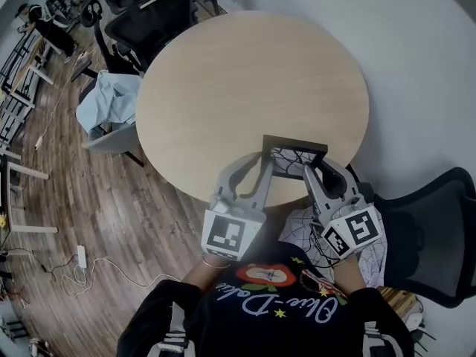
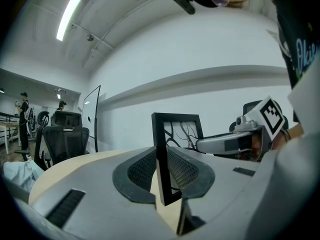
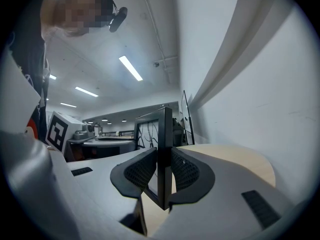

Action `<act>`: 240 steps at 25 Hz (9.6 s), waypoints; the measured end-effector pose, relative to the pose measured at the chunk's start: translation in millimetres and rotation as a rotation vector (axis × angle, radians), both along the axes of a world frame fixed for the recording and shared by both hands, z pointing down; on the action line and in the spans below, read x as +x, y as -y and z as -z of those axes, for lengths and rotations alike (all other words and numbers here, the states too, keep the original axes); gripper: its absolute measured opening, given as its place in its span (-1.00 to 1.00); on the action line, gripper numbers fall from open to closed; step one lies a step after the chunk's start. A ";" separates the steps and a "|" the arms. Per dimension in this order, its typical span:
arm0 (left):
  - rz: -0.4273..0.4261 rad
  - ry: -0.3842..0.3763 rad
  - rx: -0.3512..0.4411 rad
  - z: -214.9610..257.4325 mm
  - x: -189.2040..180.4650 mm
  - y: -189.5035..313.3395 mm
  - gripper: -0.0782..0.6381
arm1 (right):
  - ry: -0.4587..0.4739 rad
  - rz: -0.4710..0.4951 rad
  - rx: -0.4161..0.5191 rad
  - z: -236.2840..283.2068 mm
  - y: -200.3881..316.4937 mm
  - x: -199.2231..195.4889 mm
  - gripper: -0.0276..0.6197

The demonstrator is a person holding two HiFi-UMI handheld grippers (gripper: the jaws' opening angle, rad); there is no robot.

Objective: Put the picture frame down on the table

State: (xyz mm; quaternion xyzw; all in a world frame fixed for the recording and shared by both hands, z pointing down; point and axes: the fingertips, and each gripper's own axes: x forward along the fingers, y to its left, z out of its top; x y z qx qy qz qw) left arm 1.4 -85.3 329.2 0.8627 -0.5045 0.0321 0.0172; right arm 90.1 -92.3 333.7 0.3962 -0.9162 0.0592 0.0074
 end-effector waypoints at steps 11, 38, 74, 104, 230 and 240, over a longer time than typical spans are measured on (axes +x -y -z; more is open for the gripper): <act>-0.022 0.012 -0.018 -11.7 -2.1 28.3 -0.64 | -0.012 -0.022 -0.020 -12.0 26.3 -2.3 -0.68; -0.053 0.049 -0.153 -68.7 -17.7 95.8 -0.64 | -0.060 -0.063 -0.156 -66.4 93.3 -18.0 -0.68; -0.140 0.092 -0.293 -131.6 -24.5 159.6 -0.64 | -0.094 -0.128 -0.330 -128.5 152.6 -25.1 -0.67; -0.154 0.135 -0.403 -178.9 -24.6 180.5 -0.64 | -0.113 -0.136 -0.475 -176.3 175.2 -25.6 -0.67; -0.141 0.087 -0.207 -113.1 -13.6 172.1 -0.78 | -0.241 -0.316 -0.175 -92.2 173.2 -20.0 -0.91; -0.151 0.082 -0.181 -104.8 -8.6 168.4 -0.78 | -0.238 -0.319 -0.164 -85.8 169.1 -18.2 -0.91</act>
